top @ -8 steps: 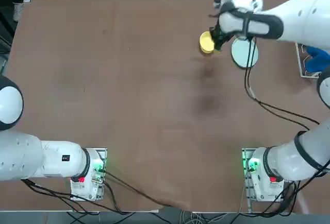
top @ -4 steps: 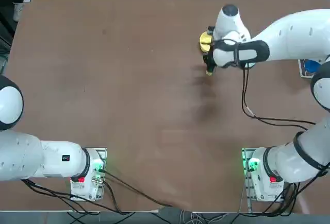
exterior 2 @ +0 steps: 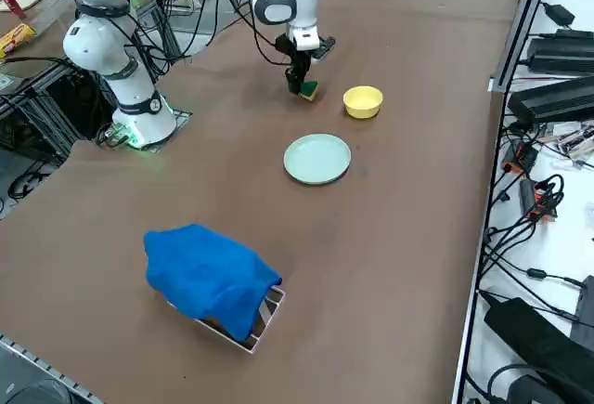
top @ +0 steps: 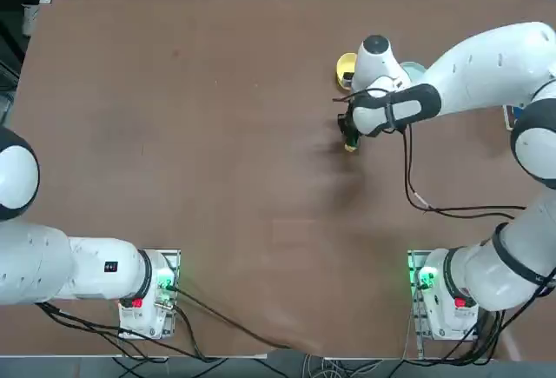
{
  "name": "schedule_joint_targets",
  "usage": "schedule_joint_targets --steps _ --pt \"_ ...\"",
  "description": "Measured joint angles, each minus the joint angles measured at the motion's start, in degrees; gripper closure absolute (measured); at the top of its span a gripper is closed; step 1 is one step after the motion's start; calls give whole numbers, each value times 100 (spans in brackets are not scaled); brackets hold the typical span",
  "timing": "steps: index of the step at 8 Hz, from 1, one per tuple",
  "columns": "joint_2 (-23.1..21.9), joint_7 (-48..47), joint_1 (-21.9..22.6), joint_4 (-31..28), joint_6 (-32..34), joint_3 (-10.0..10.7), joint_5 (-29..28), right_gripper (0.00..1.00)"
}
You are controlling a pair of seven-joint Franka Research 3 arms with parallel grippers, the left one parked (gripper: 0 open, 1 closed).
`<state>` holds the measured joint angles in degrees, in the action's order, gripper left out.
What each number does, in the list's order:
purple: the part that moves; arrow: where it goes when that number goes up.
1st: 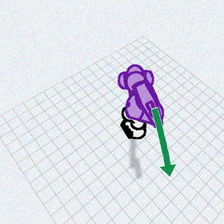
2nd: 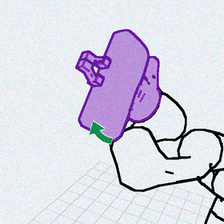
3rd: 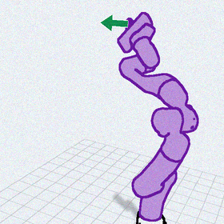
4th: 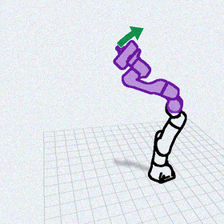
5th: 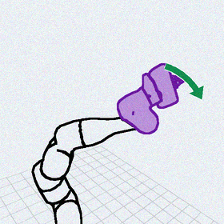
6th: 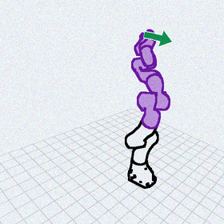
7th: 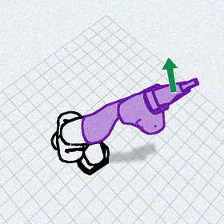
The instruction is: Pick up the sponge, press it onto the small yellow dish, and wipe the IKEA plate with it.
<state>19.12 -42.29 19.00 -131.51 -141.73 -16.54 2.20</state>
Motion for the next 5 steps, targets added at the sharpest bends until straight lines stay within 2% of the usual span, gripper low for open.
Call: schedule_joint_targets --steps 2,5 --pt "44 53 30 -97 0 0 20 87" --pt "-117 333 30 -228 90 10 24 86"
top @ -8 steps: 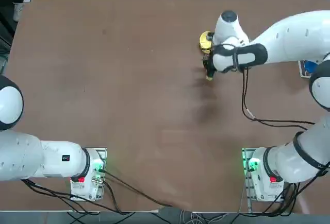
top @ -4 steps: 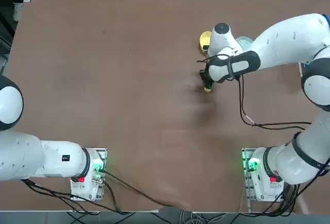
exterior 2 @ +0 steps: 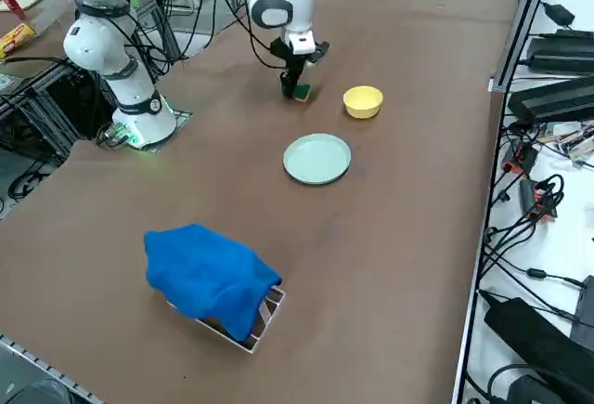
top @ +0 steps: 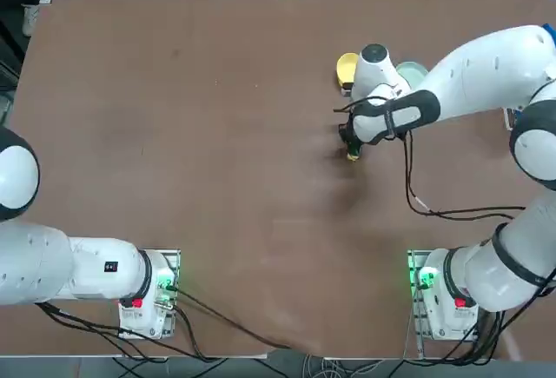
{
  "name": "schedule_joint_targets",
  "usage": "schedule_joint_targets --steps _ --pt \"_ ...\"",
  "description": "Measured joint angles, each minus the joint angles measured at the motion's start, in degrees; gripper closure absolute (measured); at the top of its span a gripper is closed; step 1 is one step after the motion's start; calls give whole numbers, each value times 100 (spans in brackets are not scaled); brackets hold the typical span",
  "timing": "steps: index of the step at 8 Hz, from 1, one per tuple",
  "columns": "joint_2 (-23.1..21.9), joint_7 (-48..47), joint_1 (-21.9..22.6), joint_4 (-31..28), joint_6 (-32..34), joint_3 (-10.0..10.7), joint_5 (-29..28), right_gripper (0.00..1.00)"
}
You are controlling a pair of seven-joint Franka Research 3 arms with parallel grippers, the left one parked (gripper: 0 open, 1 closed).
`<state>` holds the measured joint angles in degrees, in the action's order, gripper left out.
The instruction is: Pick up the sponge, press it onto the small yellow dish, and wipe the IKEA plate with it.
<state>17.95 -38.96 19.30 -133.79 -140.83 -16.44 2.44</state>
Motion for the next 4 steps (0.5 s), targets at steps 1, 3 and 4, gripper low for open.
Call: schedule_joint_targets --steps 1,3,4 --pt "-59 36 0 -32 57 1 0 84" --pt "-98 58 1 -84 89 1 0 77" --pt "-97 62 4 -114 91 1 0 72"
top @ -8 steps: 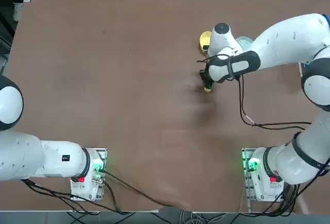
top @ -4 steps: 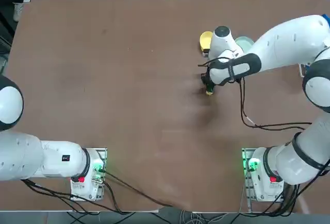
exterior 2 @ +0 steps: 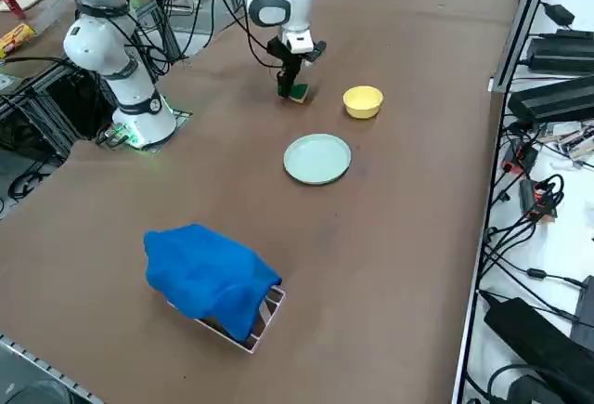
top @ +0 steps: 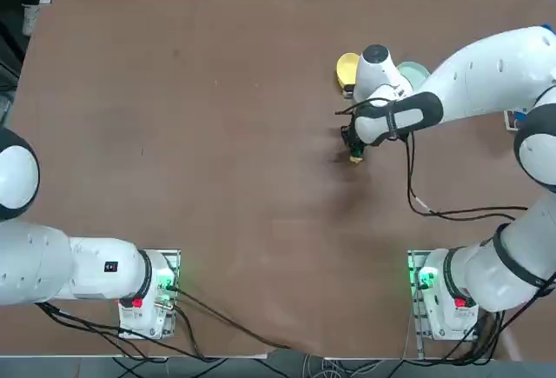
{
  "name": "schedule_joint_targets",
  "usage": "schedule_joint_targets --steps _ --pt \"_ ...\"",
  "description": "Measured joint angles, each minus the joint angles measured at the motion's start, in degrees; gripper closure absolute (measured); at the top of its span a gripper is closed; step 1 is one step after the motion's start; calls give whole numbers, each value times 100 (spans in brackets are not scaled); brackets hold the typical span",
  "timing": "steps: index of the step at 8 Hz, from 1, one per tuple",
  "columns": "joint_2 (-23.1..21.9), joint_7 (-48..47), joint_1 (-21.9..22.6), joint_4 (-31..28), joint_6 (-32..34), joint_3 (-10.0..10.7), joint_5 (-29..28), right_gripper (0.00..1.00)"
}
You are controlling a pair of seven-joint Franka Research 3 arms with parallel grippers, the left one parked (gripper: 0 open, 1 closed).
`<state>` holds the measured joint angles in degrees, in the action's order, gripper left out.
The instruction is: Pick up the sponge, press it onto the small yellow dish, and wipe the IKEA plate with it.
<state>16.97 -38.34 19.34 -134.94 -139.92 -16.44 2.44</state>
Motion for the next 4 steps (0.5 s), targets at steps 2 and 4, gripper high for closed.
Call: schedule_joint_targets --steps 2,4 --pt "1 0 1 -33 0 0 0 65" --pt "-7 0 -8 -26 -4 6 0 30"
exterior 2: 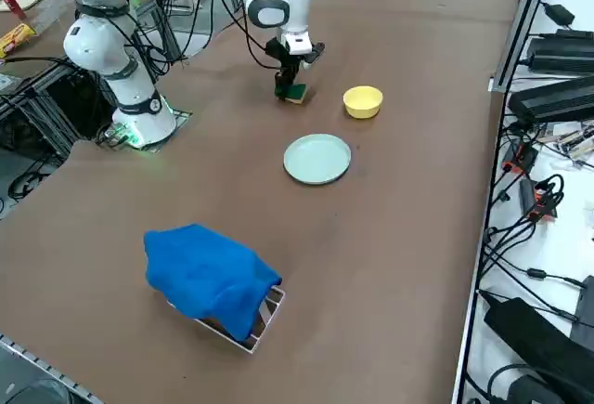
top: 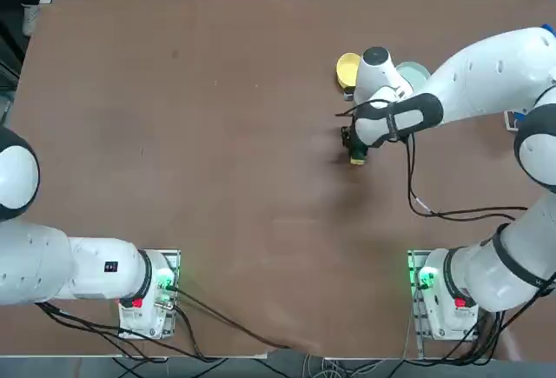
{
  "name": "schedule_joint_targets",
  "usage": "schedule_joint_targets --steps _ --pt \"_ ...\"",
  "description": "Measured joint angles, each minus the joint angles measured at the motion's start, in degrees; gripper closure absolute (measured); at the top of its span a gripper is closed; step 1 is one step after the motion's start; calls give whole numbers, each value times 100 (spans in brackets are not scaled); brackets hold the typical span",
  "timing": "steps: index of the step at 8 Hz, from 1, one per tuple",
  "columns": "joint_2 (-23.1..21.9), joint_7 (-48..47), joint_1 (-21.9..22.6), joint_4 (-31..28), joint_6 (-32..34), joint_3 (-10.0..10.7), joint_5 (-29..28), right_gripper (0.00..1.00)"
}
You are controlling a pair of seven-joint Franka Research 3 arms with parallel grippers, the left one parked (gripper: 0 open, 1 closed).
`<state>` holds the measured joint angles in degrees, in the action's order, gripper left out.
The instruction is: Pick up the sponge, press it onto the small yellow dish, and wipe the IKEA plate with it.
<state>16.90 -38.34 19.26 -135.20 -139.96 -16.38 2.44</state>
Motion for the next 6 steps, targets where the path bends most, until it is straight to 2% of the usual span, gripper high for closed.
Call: schedule_joint_targets --steps 1,2,6 --pt "-18 0 -10 33 -11 6 0 13" --pt "-50 2 -21 107 -15 11 0 0" --pt "-513 16 -220 430 2 47 0 0"
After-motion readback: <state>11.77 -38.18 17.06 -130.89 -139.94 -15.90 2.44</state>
